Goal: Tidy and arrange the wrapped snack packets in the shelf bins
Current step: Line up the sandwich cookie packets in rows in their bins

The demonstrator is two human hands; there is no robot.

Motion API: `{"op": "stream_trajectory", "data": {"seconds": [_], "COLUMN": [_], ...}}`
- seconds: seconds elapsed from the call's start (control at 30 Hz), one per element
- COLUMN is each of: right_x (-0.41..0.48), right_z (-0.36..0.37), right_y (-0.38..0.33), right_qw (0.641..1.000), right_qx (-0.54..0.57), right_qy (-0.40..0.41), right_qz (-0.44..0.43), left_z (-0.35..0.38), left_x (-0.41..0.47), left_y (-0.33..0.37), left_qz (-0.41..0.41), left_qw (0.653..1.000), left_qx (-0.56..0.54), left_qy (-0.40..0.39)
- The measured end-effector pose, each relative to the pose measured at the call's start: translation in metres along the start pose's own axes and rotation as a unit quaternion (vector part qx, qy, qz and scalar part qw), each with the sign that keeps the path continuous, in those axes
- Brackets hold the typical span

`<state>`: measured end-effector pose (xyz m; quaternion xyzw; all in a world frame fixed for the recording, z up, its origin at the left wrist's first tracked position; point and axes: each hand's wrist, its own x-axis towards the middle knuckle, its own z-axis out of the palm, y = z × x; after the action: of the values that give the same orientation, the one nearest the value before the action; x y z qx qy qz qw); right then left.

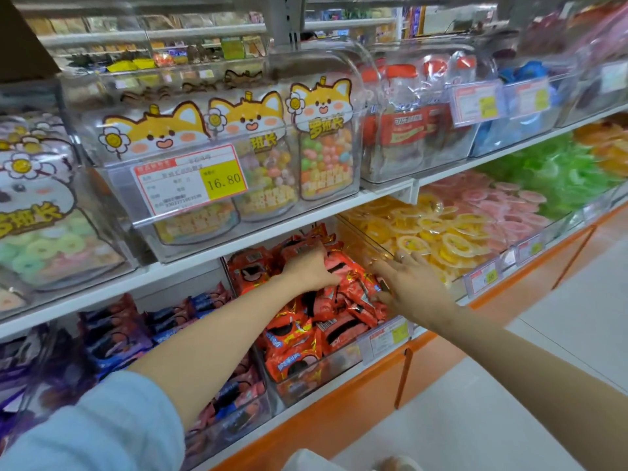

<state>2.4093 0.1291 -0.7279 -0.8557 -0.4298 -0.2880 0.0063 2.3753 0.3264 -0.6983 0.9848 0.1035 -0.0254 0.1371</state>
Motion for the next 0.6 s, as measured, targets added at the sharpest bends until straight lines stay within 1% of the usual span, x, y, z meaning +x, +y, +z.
{"op": "stream_trajectory", "data": {"seconds": [0.07, 0.13, 0.17, 0.27, 0.33, 0.4, 0.43, 0.53, 0.57, 0.6], "right_x": [-0.002, -0.004, -0.006, -0.011, -0.016, -0.018, -0.019, -0.018, -0.017, -0.016], "right_z": [0.004, 0.007, 0.007, 0.006, 0.006, 0.007, 0.008, 0.008, 0.007, 0.007], "right_y": [-0.001, 0.0, 0.0, 0.005, 0.01, 0.011, 0.01, 0.01, 0.012, 0.014], "right_qw": [1.0, 0.999, 0.998, 0.997, 0.995, 0.994, 0.993, 0.993, 0.994, 0.994], "right_qx": [0.018, 0.048, 0.056, 0.076, 0.095, 0.106, 0.105, 0.084, 0.081, 0.083], "right_qy": [0.019, 0.022, 0.016, 0.013, 0.021, 0.031, 0.033, 0.031, 0.035, 0.04], "right_qz": [-0.005, -0.01, -0.006, 0.0, -0.003, -0.018, -0.031, -0.07, -0.07, -0.064], "left_z": [-0.005, -0.008, -0.007, -0.002, 0.0, -0.003, -0.006, -0.017, -0.021, -0.023], "left_x": [0.004, 0.01, 0.013, 0.024, 0.024, 0.021, 0.02, 0.021, 0.021, 0.021], "left_y": [0.008, 0.018, 0.024, 0.029, 0.024, 0.017, 0.012, -0.008, -0.016, -0.024], "left_qz": [-0.029, -0.065, -0.084, -0.117, -0.105, -0.066, -0.051, -0.021, -0.012, -0.001], "left_qw": [0.997, 0.989, 0.985, 0.963, 0.945, 0.95, 0.959, 0.983, 0.986, 0.988], "left_qx": [-0.054, -0.118, -0.144, -0.24, -0.301, -0.298, -0.277, -0.158, -0.123, -0.093], "left_qy": [0.049, 0.06, 0.048, -0.034, -0.071, -0.064, -0.036, 0.093, 0.116, 0.121]}}
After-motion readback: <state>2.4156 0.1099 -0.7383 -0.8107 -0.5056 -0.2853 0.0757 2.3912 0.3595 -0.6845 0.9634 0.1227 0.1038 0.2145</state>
